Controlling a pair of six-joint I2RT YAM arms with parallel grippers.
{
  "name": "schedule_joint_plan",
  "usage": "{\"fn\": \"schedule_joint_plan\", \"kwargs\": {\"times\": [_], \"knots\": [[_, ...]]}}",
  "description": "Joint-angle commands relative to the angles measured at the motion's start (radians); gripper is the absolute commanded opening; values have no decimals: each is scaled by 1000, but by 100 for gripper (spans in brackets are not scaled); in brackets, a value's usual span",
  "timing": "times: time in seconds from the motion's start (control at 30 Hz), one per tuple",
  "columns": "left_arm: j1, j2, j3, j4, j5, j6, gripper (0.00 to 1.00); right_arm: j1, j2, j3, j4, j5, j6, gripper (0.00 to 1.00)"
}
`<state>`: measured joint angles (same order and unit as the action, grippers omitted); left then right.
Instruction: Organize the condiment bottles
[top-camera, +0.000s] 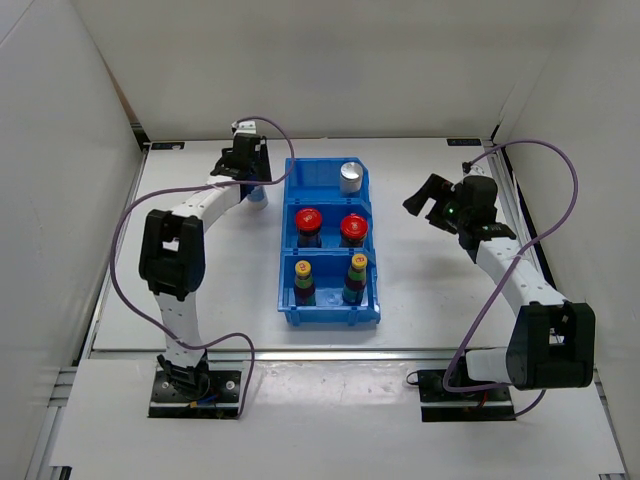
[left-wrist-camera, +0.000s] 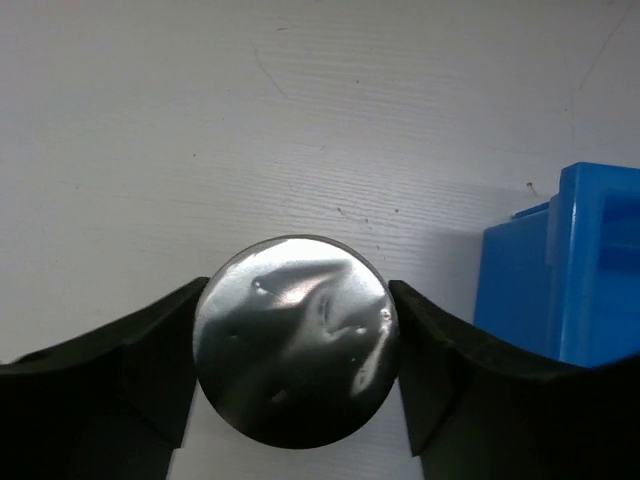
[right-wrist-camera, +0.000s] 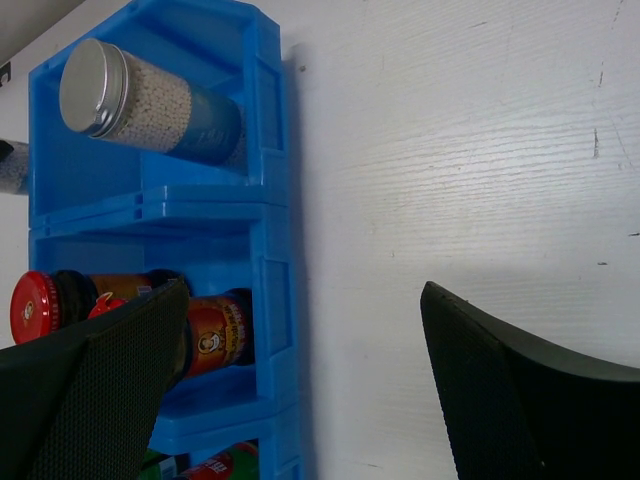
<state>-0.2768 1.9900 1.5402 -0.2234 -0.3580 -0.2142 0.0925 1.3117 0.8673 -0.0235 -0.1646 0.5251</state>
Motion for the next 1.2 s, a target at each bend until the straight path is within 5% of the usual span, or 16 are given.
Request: {"fn": "schedule_joint_plan", "kwargs": {"times": [0.0,0.1,0.17,0.33,0.5,0.77,1.03,1.17], "knots": [[8,-34,43,22,56,-16,74,-4,-9,-8,48,-15,6,100],[8,-126,29,22,22,-37,36,-4,-9,-8,48,-15,6,100],[-15,-180,29,13,-126,-28,27,-4,-9,-8,48,-15,6,100],[-102,-363,-12,174,-254,77,27,-4,-9,-8,48,-15,6,100],[-133,-408,-22,277,52,98,28,-4,-9,-8,48,-15,6,100],[-206,-272,-22,297,230,99,29,-4,-9,-8,48,-15,6,100],[-234,-168,-3,242,218,99,32,-22,-9,-17,48,-24,15,100],[-234,-100,8,210,218,119,41,-42,-9,-27,59,-44,24,100]]}}
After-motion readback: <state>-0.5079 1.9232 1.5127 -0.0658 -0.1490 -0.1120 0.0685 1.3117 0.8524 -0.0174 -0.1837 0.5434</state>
